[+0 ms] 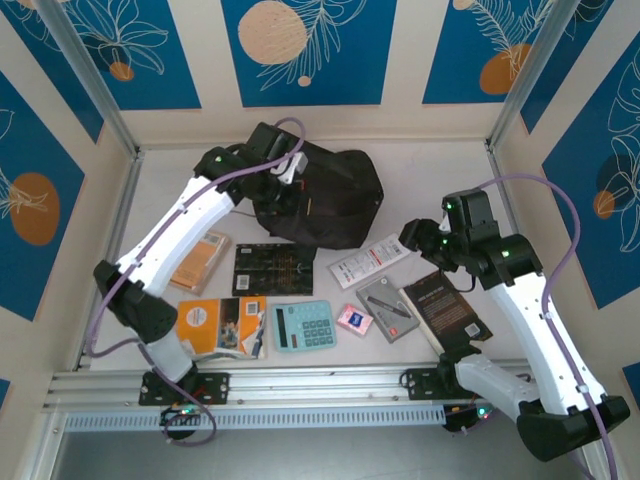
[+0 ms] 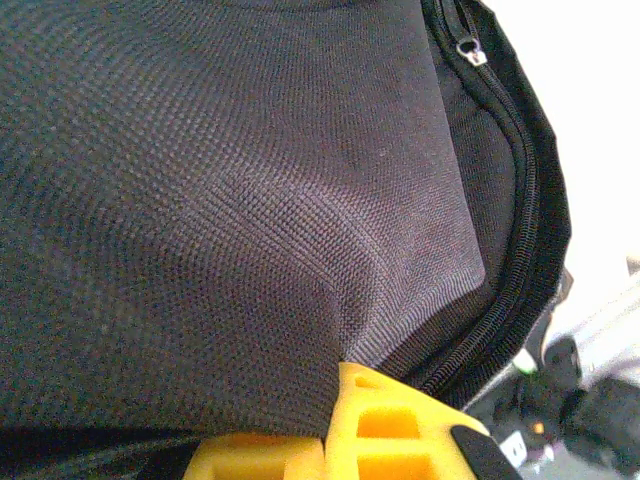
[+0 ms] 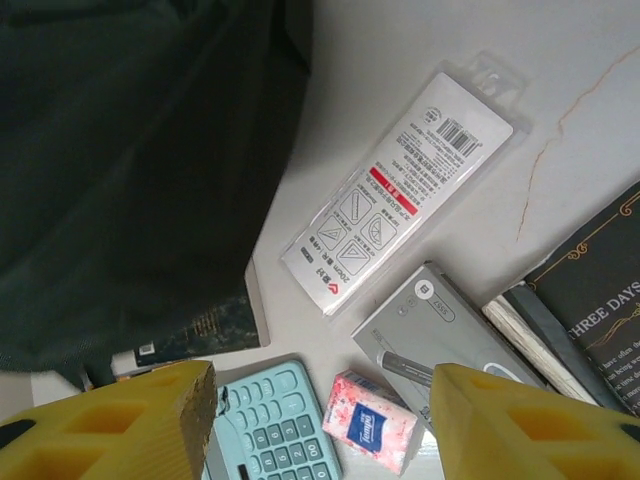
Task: Pack the student bag
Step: Place the student bag at the center of the table.
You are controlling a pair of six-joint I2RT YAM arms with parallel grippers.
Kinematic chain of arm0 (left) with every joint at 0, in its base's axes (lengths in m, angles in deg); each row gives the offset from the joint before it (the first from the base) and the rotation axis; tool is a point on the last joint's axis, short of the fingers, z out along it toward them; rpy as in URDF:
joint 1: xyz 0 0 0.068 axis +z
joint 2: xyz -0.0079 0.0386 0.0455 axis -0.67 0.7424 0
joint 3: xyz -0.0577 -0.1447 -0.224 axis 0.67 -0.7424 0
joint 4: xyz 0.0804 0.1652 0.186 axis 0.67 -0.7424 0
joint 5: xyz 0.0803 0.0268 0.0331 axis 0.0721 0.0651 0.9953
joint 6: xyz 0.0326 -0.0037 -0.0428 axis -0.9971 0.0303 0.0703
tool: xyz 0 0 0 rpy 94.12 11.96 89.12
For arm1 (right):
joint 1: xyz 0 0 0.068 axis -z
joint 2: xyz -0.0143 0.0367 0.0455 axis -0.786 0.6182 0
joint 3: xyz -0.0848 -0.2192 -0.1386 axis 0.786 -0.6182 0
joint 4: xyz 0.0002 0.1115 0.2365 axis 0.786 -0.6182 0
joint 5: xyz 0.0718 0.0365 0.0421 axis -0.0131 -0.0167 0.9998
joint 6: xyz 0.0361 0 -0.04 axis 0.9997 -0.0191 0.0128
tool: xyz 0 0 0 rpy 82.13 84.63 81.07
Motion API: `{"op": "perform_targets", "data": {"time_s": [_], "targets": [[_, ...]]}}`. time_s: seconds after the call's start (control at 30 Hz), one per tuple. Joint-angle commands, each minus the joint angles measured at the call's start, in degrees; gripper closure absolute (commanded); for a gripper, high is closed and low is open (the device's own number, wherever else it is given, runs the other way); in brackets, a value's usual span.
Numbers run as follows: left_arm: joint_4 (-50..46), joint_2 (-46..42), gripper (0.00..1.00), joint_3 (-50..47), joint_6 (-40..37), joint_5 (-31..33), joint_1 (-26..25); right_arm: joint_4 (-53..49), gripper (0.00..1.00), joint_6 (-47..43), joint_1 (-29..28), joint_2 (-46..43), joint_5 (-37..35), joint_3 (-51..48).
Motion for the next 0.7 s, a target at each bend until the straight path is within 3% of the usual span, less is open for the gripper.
{"op": "perform_targets", "data": {"time_s": [0.0,0.13,0.33,0.47,0.67], "targets": [[0.12,-7.06,0.99,-4.05,-6.63,-6.6,-0.4,-1.31,0.4,-0.43,-0.41,1.51,-0.69,1.55],[-0.76,-12.75,0.98,-10.15,-9.03,-6.22,-0.24,-0.71,0.39,0.66,-0.62,3.05,-0.08,1.72],[-5.48,-16.07,1.0,-19.75,-7.32,8.46,0.6,1.26,0.37,2.93,-1.36,5.19,2.7,1.0],[-6.27,-16.85,1.0,-24.86,-5.63,14.87,2.91,2.19,0.31,4.08,-2.74,7.16,3.77,1.2],[-8.74,-18.81,0.86,-29.78,-1.05,24.61,8.29,2.36,0.3,9.4,-4.76,10.59,3.55,1.67]]}}
